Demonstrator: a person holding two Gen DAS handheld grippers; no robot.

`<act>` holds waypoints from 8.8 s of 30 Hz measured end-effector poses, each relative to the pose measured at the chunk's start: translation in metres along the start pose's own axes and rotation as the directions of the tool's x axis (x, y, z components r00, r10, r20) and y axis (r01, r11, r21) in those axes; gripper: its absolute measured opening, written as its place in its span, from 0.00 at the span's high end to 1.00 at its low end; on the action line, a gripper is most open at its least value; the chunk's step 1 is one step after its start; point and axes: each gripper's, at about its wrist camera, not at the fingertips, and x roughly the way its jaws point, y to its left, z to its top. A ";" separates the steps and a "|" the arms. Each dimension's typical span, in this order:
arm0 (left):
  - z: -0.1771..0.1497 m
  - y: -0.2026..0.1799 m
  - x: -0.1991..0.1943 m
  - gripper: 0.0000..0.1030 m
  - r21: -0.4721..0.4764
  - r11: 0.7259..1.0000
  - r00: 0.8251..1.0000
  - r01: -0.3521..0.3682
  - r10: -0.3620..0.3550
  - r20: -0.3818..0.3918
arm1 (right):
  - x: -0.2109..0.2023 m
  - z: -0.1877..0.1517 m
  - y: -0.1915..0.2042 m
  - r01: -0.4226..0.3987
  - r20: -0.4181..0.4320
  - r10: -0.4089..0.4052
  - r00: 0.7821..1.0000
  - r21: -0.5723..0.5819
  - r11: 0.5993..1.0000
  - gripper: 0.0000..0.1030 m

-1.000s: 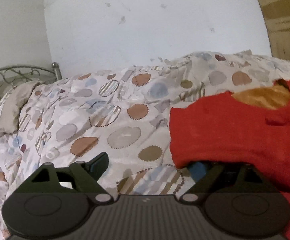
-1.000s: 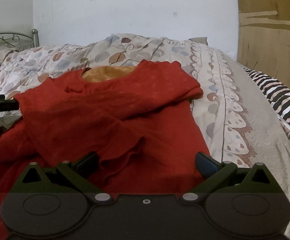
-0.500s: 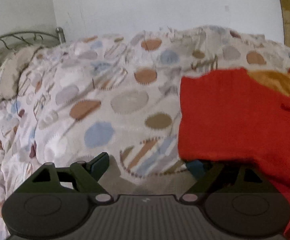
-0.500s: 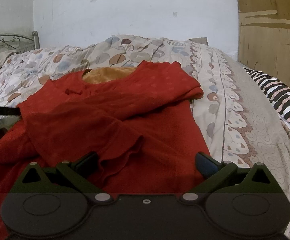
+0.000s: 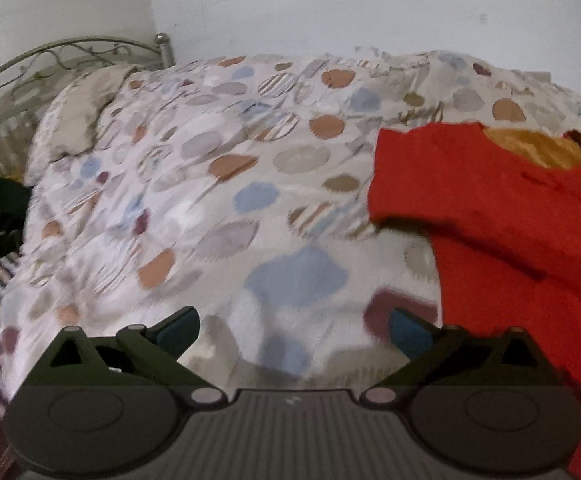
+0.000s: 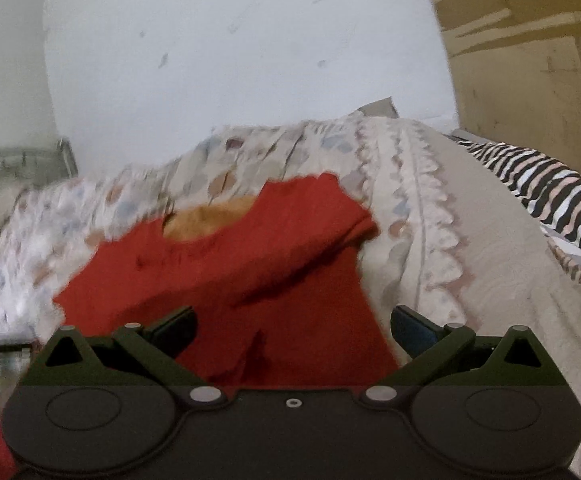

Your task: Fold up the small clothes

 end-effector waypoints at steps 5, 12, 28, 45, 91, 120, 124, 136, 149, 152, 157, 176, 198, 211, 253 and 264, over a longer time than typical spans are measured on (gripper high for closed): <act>-0.007 0.011 -0.041 0.00 -0.134 0.990 0.995 0.036 -0.022 0.102 | 0.030 0.038 -0.019 0.201 -0.022 -0.209 0.978 -0.190 0.961 0.00; 0.023 -0.023 -0.045 0.00 -0.056 0.971 0.963 0.232 -0.221 0.156 | 0.100 0.044 -0.019 0.186 -0.001 -0.228 0.974 -0.578 0.795 0.12; 0.005 -0.075 -0.007 0.00 0.039 0.931 0.929 0.362 -0.358 -0.092 | 0.135 0.048 -0.017 0.135 -0.015 -0.186 0.982 -0.630 0.765 0.98; 0.002 -0.073 -0.005 0.00 0.024 0.936 0.933 0.351 -0.348 -0.093 | 0.106 0.075 -0.065 0.049 -0.048 -0.055 0.997 -0.118 0.992 0.55; -0.098 0.078 -0.150 0.00 -0.160 0.930 0.917 0.332 -0.358 -0.178 | -0.185 -0.097 0.029 -0.161 -0.134 0.090 0.987 -0.754 0.637 0.01; -0.105 0.025 -0.217 0.00 0.256 0.921 0.932 0.295 -0.337 0.137 | -0.180 -0.160 0.058 -0.126 -0.126 0.021 0.992 -0.938 0.324 0.64; -0.108 0.021 -0.215 0.00 0.230 0.921 0.931 0.315 -0.346 0.111 | -0.189 -0.163 0.062 -0.096 -0.095 0.017 0.995 -0.946 0.311 0.64; -0.123 0.021 -0.223 0.00 0.226 0.885 0.894 0.406 -0.437 0.104 | -0.179 -0.171 0.069 0.027 0.033 0.007 0.999 -0.897 0.440 0.66; -0.147 -0.059 -0.235 0.01 0.561 0.700 0.819 0.443 -0.570 0.065 | -0.171 -0.082 0.081 -0.114 -0.066 0.097 0.993 -0.739 0.664 0.92; -0.148 -0.085 -0.231 0.06 0.605 0.680 0.822 0.415 -0.565 0.071 | -0.166 -0.057 0.082 -0.168 -0.114 0.123 0.986 -0.679 0.715 0.92; -0.128 -0.113 -0.208 0.21 0.573 0.733 0.871 0.367 -0.487 0.063 | -0.155 -0.030 0.079 -0.213 -0.147 0.156 0.977 -0.584 0.783 0.92; -0.115 -0.009 -0.176 0.87 0.456 0.829 0.931 0.325 -0.364 -0.002 | -0.157 -0.040 0.071 -0.186 -0.119 0.144 0.983 -0.587 0.788 0.92; 0.034 -0.018 -0.143 0.92 0.275 0.800 0.838 0.533 -0.543 -0.044 | -0.157 -0.063 0.075 -0.262 -0.177 0.198 0.964 -0.508 0.820 0.11; 0.038 -0.013 -0.162 0.92 0.283 0.806 0.837 0.520 -0.548 0.021 | -0.112 -0.123 0.129 0.164 0.128 -0.103 0.986 -0.749 0.642 0.28; -0.072 0.069 -0.345 0.93 0.378 0.899 0.830 0.221 -0.377 0.411 | -0.334 -0.070 0.075 0.272 0.394 0.069 0.917 -0.741 0.615 0.94; 0.015 0.034 -0.239 0.91 0.389 0.890 0.872 0.238 -0.373 0.318 | -0.211 -0.008 0.083 0.282 0.367 0.017 0.930 -0.744 0.606 0.92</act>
